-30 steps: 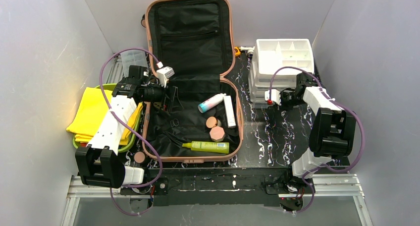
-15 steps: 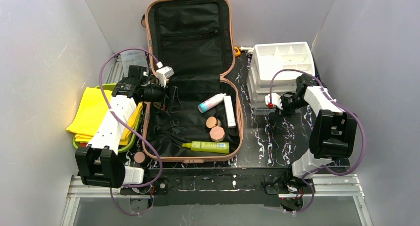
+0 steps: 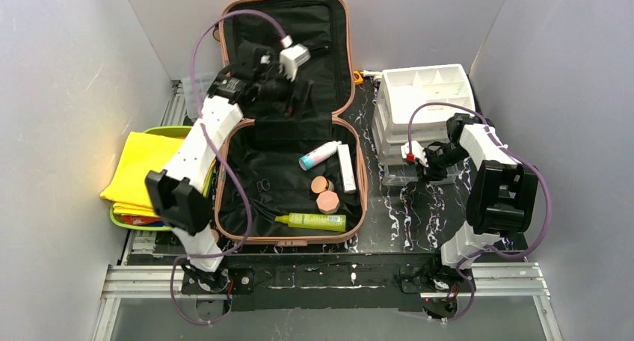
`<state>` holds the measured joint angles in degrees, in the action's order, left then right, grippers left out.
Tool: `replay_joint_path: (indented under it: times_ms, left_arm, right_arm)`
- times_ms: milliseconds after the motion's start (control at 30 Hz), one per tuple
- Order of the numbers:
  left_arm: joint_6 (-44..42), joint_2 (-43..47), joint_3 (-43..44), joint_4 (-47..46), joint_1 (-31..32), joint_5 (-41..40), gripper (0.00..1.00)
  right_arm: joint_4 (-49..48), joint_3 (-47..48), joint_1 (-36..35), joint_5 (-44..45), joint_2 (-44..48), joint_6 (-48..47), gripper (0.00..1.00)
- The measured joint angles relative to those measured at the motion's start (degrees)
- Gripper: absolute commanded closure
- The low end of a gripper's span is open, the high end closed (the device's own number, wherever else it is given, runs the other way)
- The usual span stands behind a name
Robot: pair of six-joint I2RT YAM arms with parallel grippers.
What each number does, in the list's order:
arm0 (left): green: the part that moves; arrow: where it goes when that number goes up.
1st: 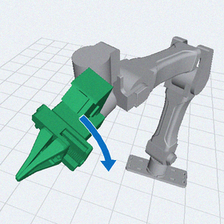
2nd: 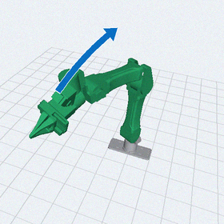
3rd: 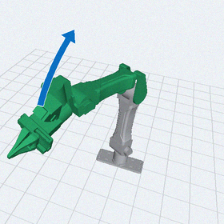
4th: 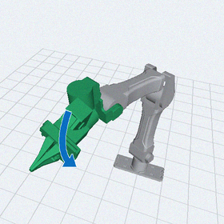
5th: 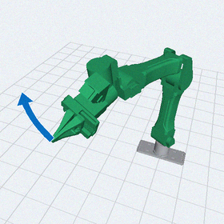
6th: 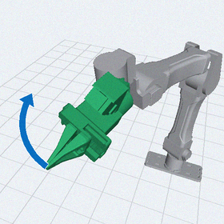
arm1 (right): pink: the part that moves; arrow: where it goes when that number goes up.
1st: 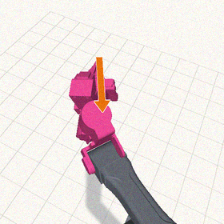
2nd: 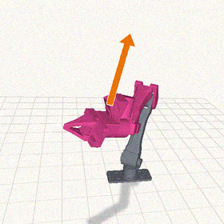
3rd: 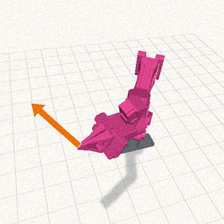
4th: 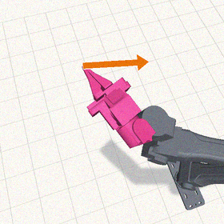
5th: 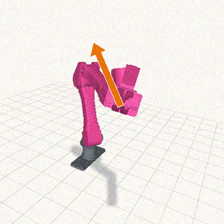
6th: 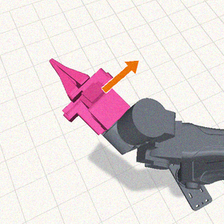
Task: Open, take out, and arrange the luggage
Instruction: Open the drawer in the storage box.
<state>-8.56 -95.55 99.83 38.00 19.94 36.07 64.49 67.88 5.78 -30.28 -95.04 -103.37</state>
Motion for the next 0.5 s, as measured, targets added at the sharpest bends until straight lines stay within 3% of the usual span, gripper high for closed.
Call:
replay_joint_path:
  times_ms: [167, 300, 500]
  left_arm:
    - [8.1, -15.8, 24.7, -2.5, 7.3, -2.2, 0.02]
    - [13.9, -27.6, 38.3, -3.7, 11.6, -4.1, 0.02]
    - [18.8, -36.3, 40.9, -6.4, 17.9, -9.5, 0.02]
  right_arm:
    - [1.3, 0.1, 0.0, -0.3, -0.2, -0.1, 0.72]
    - [1.6, -1.6, 0.0, -0.3, 0.8, 0.0, 0.73]
    - [3.1, -4.5, 0.0, -0.3, 5.4, 1.2, 0.73]
